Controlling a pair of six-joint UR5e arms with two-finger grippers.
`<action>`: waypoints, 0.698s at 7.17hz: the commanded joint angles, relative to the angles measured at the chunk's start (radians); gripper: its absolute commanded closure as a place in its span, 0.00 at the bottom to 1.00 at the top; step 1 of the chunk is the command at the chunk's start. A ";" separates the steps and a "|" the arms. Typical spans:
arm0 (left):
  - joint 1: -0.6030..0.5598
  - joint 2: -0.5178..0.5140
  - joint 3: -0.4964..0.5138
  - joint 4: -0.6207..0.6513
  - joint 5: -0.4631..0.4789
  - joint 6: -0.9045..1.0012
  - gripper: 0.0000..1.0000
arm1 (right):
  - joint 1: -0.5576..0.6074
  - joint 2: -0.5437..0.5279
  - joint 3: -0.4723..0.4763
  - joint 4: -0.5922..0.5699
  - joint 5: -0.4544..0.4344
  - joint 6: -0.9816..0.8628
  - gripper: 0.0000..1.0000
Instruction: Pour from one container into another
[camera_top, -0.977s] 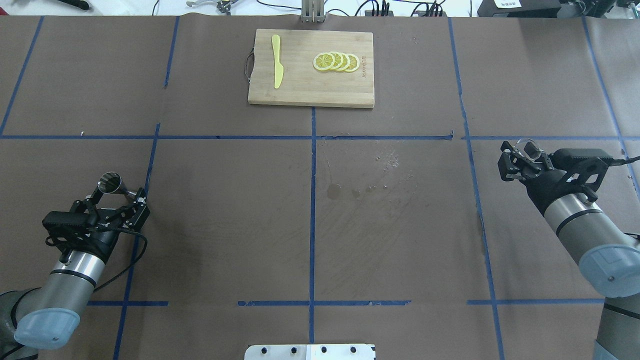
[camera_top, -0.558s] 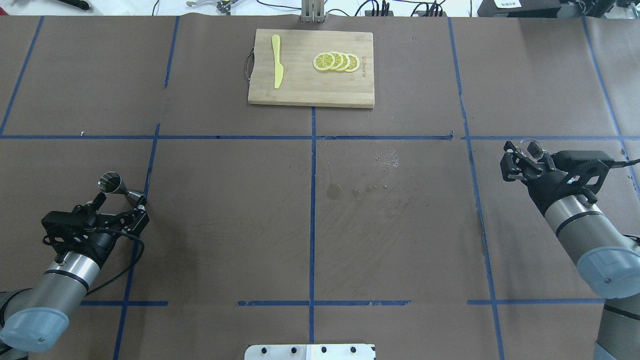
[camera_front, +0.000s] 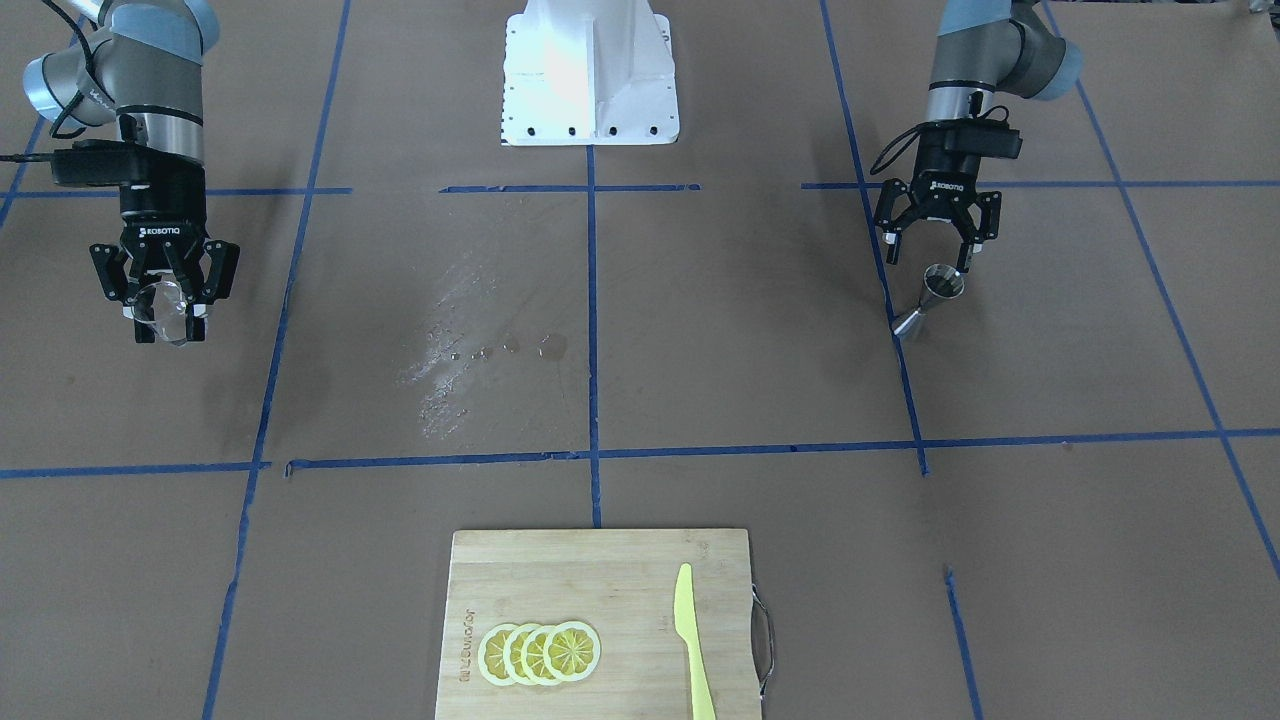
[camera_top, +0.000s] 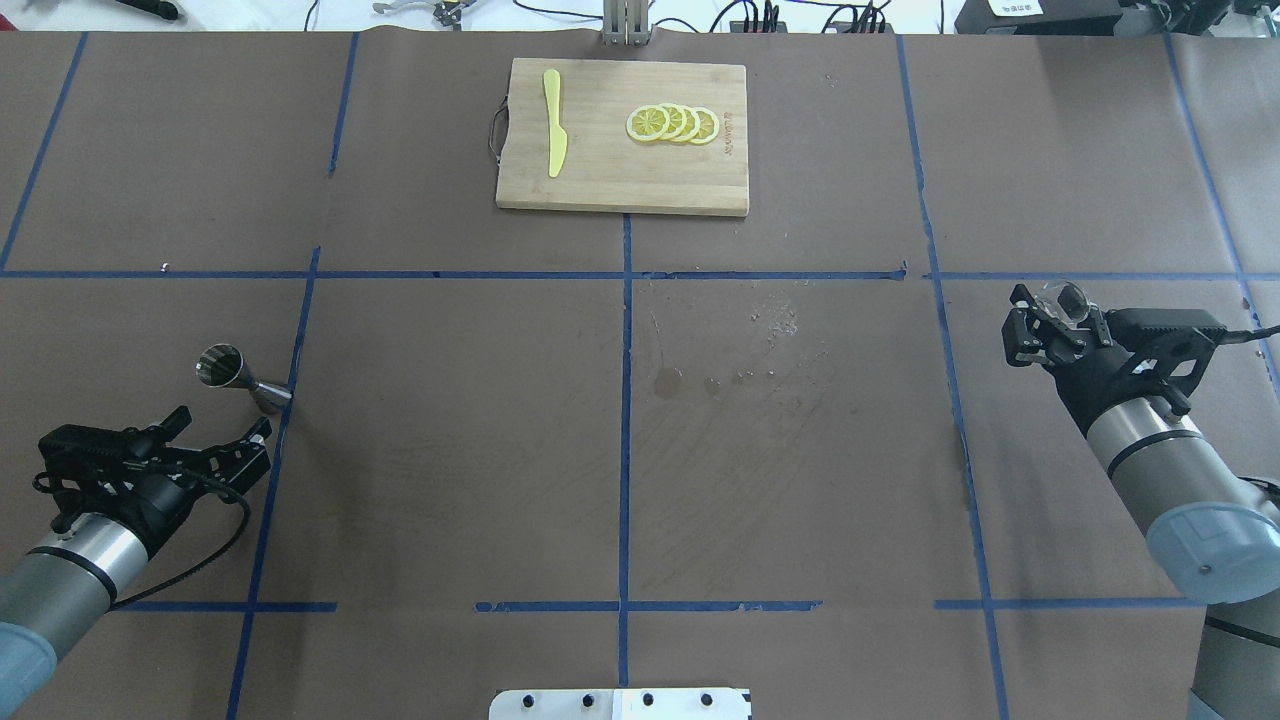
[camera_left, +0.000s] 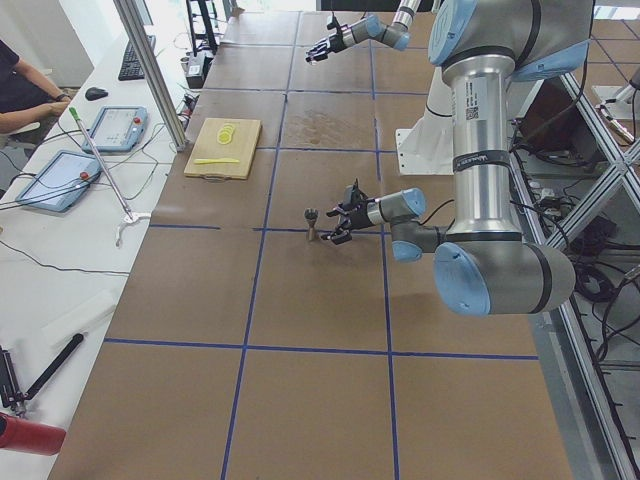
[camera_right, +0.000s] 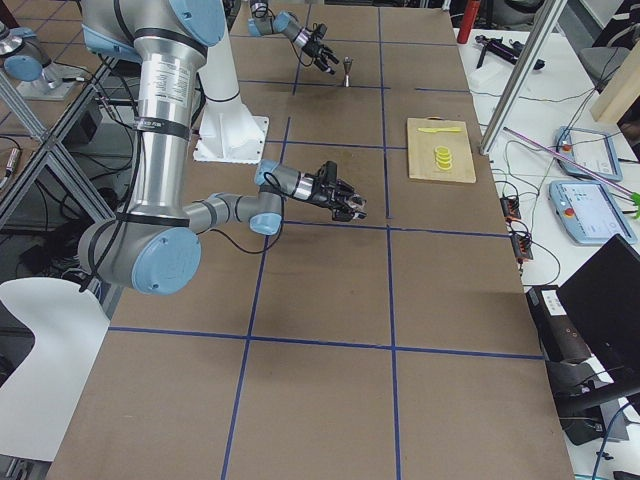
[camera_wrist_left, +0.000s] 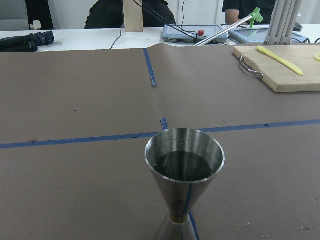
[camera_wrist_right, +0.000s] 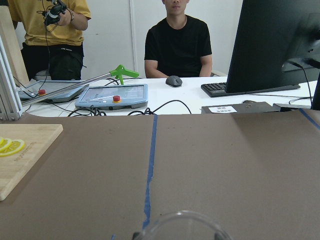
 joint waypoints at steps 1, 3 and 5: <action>0.004 0.024 -0.057 0.017 -0.143 0.002 0.00 | -0.015 0.001 -0.028 0.002 -0.030 0.045 1.00; 0.002 0.112 -0.264 0.128 -0.286 0.002 0.00 | -0.036 0.001 -0.044 0.002 -0.068 0.052 1.00; -0.016 0.117 -0.406 0.263 -0.396 0.002 0.00 | -0.080 0.007 -0.093 0.003 -0.106 0.134 1.00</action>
